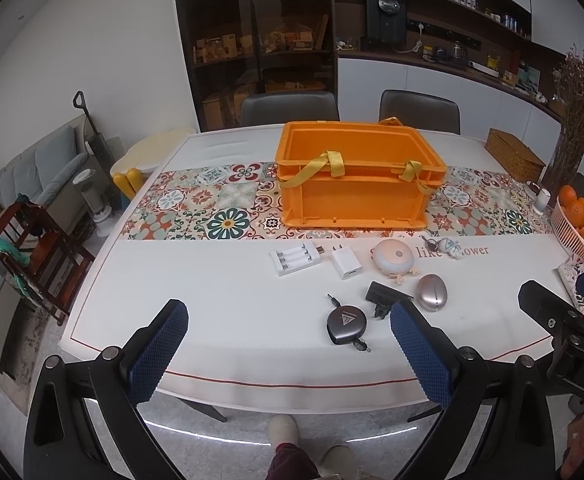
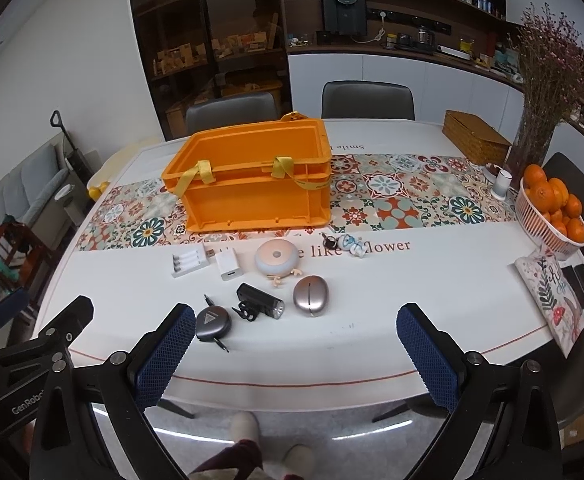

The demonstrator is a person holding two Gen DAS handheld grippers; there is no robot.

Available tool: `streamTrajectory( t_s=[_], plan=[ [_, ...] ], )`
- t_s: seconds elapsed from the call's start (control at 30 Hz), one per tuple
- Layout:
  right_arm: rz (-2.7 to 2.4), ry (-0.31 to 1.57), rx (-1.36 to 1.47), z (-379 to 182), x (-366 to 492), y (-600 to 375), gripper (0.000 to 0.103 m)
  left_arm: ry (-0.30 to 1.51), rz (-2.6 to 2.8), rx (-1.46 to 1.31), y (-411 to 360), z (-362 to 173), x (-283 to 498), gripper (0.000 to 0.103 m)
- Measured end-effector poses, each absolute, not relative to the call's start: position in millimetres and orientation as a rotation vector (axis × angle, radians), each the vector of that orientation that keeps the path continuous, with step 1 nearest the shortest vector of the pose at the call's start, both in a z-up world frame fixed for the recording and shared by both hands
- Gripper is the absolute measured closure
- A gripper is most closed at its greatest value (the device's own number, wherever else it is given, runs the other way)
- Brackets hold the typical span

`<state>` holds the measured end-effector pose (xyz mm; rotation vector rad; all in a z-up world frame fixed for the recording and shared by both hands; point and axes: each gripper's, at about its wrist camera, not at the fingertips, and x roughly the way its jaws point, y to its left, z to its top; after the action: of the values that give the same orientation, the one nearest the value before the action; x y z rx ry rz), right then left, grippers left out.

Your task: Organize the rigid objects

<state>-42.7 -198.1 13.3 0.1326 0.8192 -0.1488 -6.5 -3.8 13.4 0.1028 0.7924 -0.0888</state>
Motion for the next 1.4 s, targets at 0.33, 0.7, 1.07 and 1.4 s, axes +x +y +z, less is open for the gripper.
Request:
streamTrajectory(
  t_s=[0.33, 0.7, 1.07, 1.4],
  plan=[
    [-0.140, 0.818, 0.131, 14.6, -41.8, -198.6, 0.001, 0.790, -0.088, 0.101, -4.5, 14.0, -5.7, 0.000],
    [-0.140, 0.814, 0.132, 15.3, -41.9, -198.4, 0.001, 0.790, -0.092, 0.103, -5.9, 13.4, -5.0, 0.000],
    [-0.139, 0.813, 0.131, 15.1, -41.0, -197.3, 0.001, 0.786, -0.093, 0.101, -4.8, 12.7, -6.4, 0.000],
    [-0.140, 0.815, 0.130, 14.1, -39.2, -197.4, 0.001, 0.790, -0.095, 0.100, -3.3, 12.0, -5.5, 0.000]
  ],
)
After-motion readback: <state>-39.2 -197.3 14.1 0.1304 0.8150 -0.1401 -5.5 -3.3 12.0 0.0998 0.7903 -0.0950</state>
